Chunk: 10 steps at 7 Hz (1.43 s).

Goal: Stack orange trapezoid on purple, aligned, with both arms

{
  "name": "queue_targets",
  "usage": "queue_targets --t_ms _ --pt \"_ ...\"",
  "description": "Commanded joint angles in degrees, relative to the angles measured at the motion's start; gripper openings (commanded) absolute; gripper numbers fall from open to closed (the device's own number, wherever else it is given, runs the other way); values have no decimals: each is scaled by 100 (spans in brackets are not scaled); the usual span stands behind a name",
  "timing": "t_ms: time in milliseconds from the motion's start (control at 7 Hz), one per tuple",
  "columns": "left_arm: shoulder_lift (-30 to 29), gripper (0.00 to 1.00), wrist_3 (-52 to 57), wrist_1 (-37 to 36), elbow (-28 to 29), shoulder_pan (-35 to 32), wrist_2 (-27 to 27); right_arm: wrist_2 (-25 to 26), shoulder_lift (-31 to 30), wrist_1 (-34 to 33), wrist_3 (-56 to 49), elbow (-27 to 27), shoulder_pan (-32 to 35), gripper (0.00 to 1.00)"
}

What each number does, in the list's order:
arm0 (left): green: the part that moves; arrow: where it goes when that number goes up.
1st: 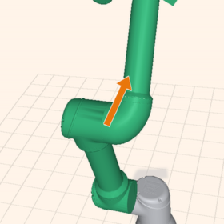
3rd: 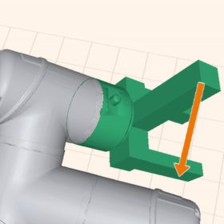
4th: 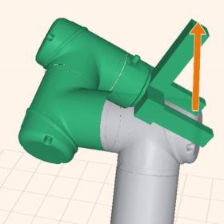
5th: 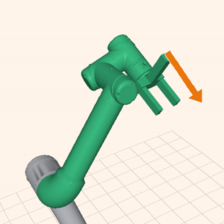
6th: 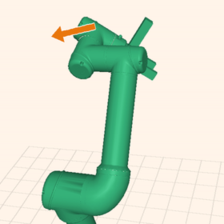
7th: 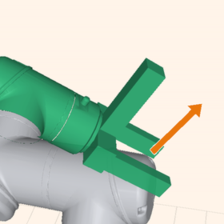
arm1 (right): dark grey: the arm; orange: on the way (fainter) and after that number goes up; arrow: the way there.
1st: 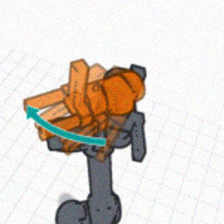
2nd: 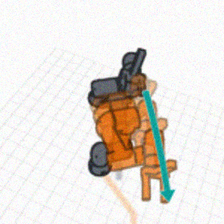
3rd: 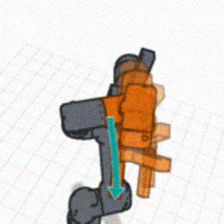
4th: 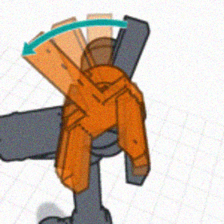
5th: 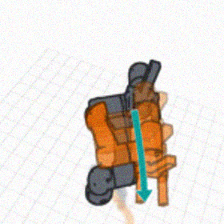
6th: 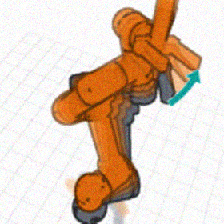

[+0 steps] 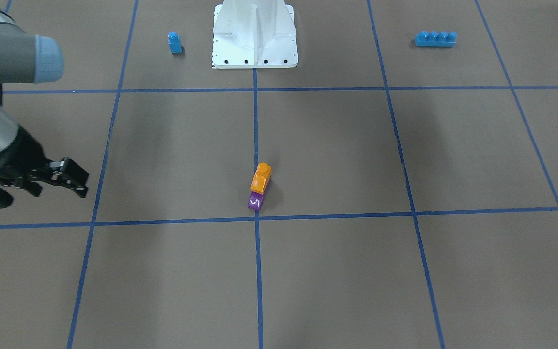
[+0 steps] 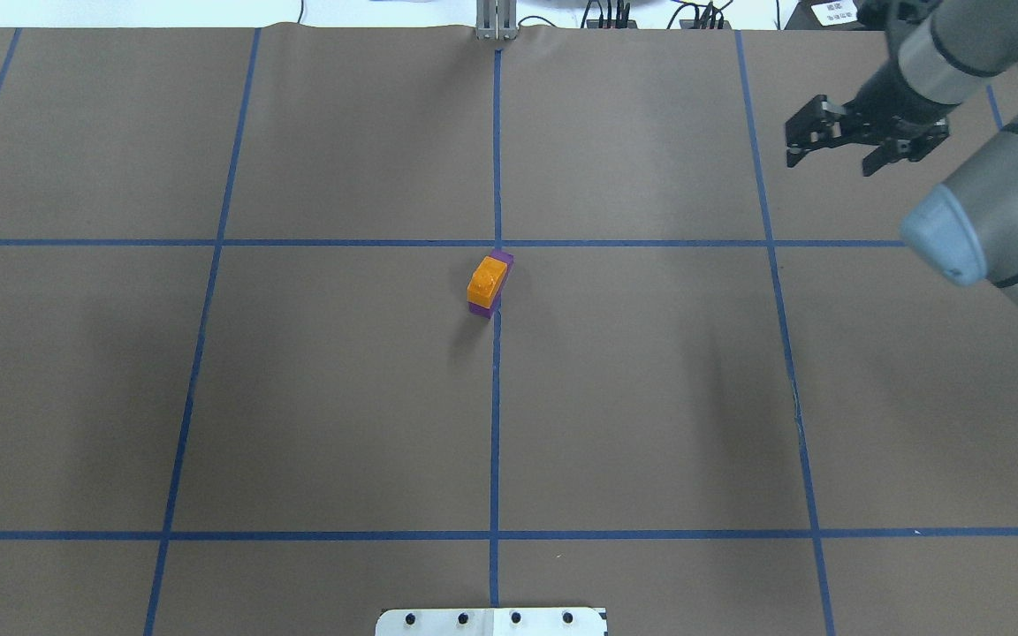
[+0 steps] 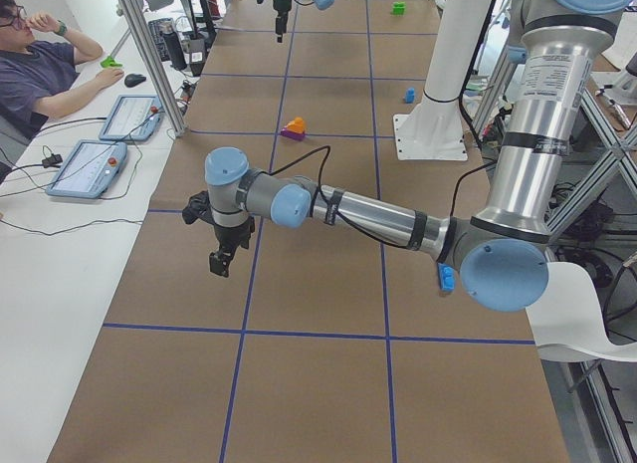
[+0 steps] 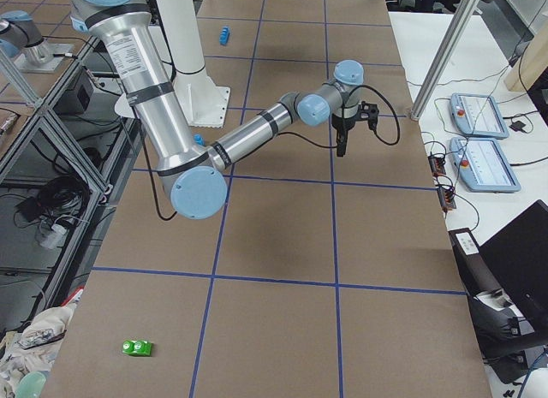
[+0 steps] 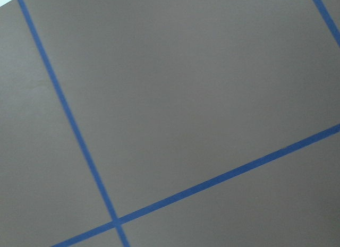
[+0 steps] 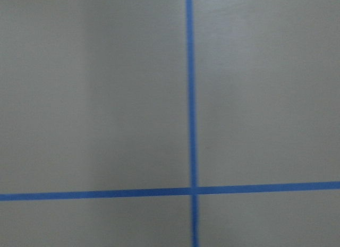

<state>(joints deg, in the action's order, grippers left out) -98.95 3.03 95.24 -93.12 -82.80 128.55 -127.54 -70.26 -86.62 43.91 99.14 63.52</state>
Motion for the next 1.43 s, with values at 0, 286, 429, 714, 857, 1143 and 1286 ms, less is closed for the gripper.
queue_targets --t_ms 0,286,429,714,857,1143,1286 --pt "201 100 886 65 310 -604 249 270 -977 345 -1213 -156 599 100" --pt "359 100 1076 57 862 -614 135 416 -989 356 -1620 -376 1220 100" --pt "359 100 1068 48 918 -606 135 -169 -998 295 -2144 -517 1624 100" --pt "315 100 1006 48 919 -597 135 -825 -1111 -405 -3319 -650 2293 100" --pt "298 100 1006 39 919 -597 144 -799 -1321 -661 -4075 -693 2401 100" --pt "297 100 1006 39 919 -597 144 -816 -1507 -628 -4600 -808 2525 100" --pt "297 100 1006 39 893 -597 144 -825 -1595 -620 -4663 -799 2525 100"
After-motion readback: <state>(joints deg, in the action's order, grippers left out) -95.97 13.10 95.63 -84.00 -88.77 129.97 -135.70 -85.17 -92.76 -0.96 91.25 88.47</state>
